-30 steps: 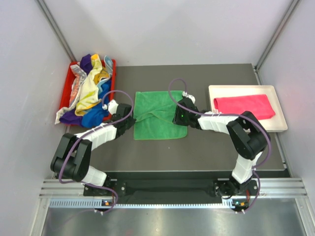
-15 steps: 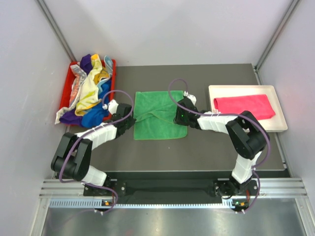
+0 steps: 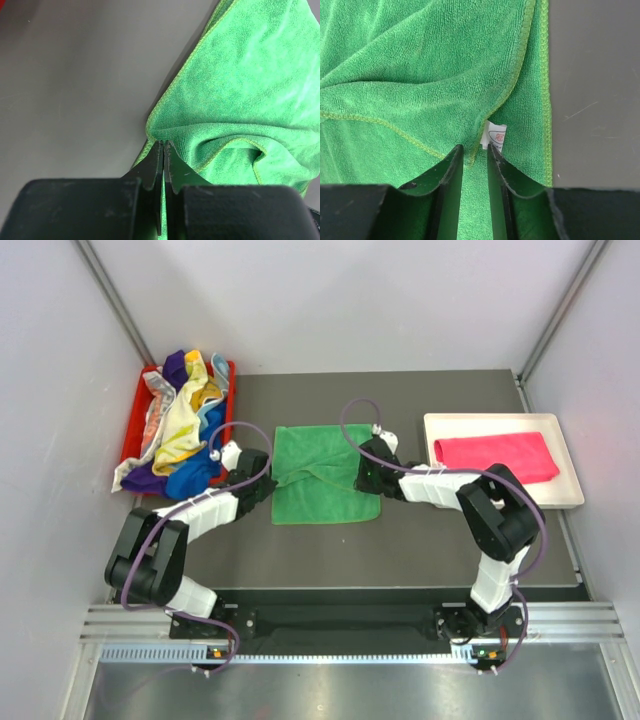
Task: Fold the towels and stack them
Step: Fold the towel
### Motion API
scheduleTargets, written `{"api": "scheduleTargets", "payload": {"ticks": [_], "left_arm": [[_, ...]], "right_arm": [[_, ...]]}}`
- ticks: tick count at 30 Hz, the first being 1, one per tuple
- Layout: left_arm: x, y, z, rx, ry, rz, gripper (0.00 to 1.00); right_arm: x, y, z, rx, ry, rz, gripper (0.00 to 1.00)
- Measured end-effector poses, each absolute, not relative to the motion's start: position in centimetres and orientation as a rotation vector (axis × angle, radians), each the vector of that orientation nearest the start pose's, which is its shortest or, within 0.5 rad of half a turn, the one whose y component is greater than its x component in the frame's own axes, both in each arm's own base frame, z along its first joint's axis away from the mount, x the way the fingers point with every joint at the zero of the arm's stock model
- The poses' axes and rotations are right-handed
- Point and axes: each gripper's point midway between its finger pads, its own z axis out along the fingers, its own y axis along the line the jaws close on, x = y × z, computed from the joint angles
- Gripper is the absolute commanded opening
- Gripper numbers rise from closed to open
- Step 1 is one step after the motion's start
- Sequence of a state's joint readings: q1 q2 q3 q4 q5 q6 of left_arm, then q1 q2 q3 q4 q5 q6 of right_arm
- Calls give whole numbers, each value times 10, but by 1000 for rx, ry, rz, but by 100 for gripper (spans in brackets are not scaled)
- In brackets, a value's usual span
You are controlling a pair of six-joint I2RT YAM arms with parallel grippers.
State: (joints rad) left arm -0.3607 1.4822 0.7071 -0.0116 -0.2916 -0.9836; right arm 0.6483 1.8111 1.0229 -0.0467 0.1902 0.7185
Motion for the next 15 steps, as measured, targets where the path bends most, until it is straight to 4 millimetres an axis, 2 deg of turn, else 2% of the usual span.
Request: {"api": "scheduleTargets", "payload": {"ticks": [8,15], "left_arm": [[361,-119,58,-831,2176,-343,0],[363,-118,60,-828,2172,-344,0]], "right_arm": [[362,270,39,168,2405,427,25],[363,273,35,162,2415,416,26]]}}
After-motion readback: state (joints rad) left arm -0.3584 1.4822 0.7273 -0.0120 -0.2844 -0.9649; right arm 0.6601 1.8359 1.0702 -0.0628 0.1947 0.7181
